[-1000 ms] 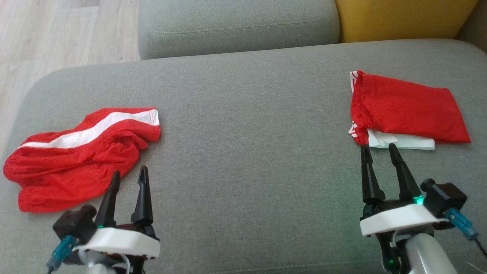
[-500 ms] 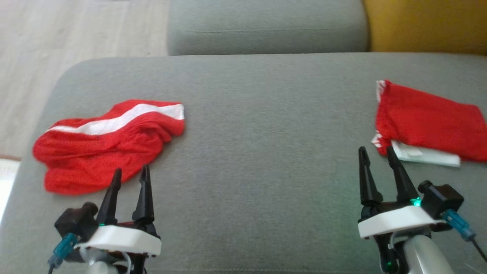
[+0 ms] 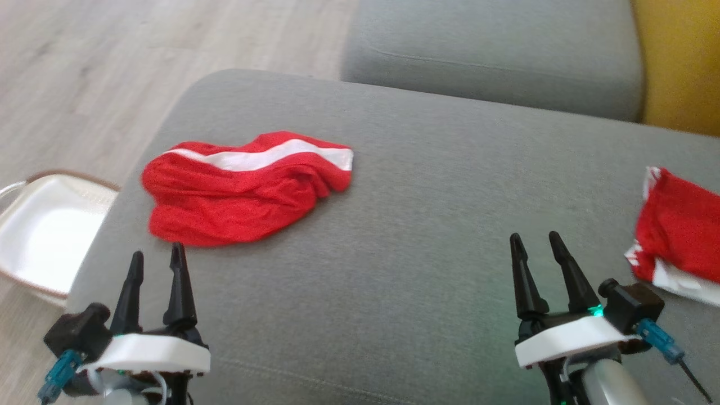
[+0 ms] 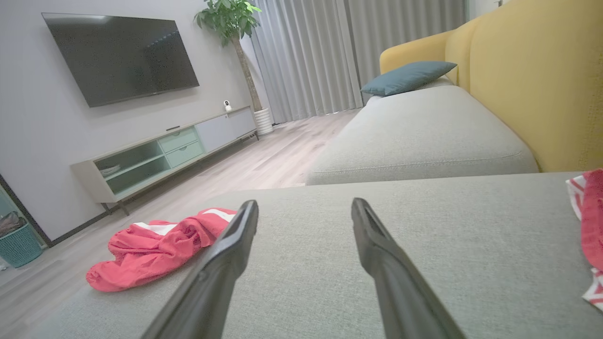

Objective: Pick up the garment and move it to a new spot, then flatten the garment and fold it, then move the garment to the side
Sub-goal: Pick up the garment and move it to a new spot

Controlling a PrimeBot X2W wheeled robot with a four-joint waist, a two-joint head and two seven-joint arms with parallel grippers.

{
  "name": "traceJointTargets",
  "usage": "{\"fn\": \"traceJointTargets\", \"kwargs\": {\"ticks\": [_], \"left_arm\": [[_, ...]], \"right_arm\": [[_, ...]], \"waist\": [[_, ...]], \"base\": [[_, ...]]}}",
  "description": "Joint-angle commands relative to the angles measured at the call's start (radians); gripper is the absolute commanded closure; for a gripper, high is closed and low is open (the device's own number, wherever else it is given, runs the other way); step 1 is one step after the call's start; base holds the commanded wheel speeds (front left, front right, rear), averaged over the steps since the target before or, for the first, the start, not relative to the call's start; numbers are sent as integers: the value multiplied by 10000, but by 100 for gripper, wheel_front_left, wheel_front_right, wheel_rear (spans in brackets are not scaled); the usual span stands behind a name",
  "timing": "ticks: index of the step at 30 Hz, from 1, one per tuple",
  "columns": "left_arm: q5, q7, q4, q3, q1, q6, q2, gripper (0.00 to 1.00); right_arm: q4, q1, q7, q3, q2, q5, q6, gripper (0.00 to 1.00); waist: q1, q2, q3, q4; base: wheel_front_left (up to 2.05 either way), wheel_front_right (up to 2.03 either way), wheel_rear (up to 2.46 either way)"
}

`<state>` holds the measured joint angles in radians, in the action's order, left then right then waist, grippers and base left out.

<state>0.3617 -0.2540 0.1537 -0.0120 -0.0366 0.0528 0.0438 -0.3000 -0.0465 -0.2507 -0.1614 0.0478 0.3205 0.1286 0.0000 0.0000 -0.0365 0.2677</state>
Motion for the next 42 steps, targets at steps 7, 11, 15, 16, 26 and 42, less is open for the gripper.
{"fn": "traceJointTargets", "kwargs": {"ticks": [7, 11, 15, 16, 26, 42], "left_arm": [[-175, -78, -411, 635, 311, 43, 64, 0], [-211, -78, -425, 746, 294, 80, 64, 0], [2, -78, -410, 906, 339, 74, 64, 0], [41, -78, -406, 939, 357, 75, 64, 0], [-343, -78, 373, 1424, 1404, 398, 143, 0], [357, 1394, 4610, -909, 5879, 774, 2228, 0]], "right_arm": [[202, -137, -110, -556, 24, 199, 21, 0], [204, -141, -110, -637, 24, 271, 21, 0], [205, -207, -110, -680, 24, 229, 21, 0], [204, -228, -110, -685, 24, 211, 21, 0], [446, -937, -111, 213, 24, -594, 21, 0], [2712, -1994, 1056, 2402, 24, -2348, 21, 0]], "waist": [[0, 0, -196, 1053], [0, 0, -143, 1390], [0, 0, 37, 1589], [0, 0, 88, 1605], [0, 0, 1343, 1337], [0, 0, 3645, 952]], "base": [[0, 0, 0], [0, 0, 0], [0, 0, 0], [0, 0, 0], [0, 0, 0], [0, 0, 0]]}}
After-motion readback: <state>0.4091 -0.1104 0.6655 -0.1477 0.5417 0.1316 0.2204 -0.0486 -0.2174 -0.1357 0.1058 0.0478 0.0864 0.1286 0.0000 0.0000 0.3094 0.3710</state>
